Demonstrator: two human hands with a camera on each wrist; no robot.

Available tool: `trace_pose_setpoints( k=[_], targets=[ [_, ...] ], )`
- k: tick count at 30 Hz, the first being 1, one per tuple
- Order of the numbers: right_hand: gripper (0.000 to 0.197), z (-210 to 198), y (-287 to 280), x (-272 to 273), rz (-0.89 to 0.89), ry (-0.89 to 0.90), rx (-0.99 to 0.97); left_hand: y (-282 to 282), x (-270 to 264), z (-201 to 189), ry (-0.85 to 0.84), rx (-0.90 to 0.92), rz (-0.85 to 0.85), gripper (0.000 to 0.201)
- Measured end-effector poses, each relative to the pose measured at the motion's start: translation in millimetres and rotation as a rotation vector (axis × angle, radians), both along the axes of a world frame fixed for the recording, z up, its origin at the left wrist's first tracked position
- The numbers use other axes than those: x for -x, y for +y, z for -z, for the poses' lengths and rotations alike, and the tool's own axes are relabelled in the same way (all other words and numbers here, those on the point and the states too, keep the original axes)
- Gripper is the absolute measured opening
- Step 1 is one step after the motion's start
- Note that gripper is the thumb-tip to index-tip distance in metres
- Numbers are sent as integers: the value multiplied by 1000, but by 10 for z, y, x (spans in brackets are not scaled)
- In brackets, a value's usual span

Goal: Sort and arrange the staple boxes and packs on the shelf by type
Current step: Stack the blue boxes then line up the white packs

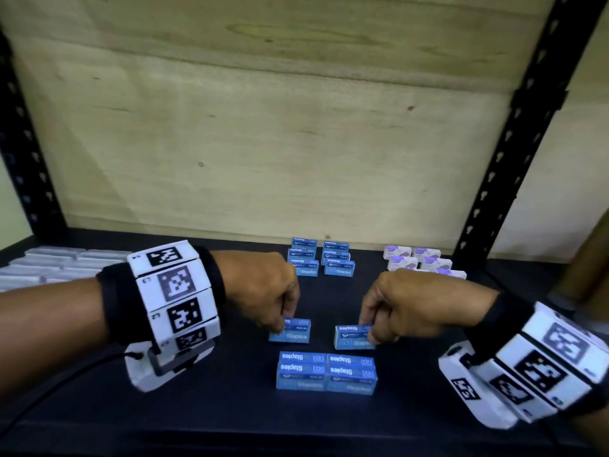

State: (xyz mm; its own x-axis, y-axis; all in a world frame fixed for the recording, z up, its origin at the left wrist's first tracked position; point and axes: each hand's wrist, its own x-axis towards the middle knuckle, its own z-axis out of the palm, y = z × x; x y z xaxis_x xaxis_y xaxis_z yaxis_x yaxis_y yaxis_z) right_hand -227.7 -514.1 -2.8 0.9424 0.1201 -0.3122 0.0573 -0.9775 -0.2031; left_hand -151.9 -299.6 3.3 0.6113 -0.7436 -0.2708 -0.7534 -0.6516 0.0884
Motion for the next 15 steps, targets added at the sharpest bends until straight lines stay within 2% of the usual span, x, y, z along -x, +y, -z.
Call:
trace_pose_setpoints(
  k=[11,15],
  targets=[
    [11,5,47,298,10,21,-3,178,216,35,85,41,29,7],
    [12,14,54,340,22,24,-17,177,285,22,69,38,49,10]
  ],
)
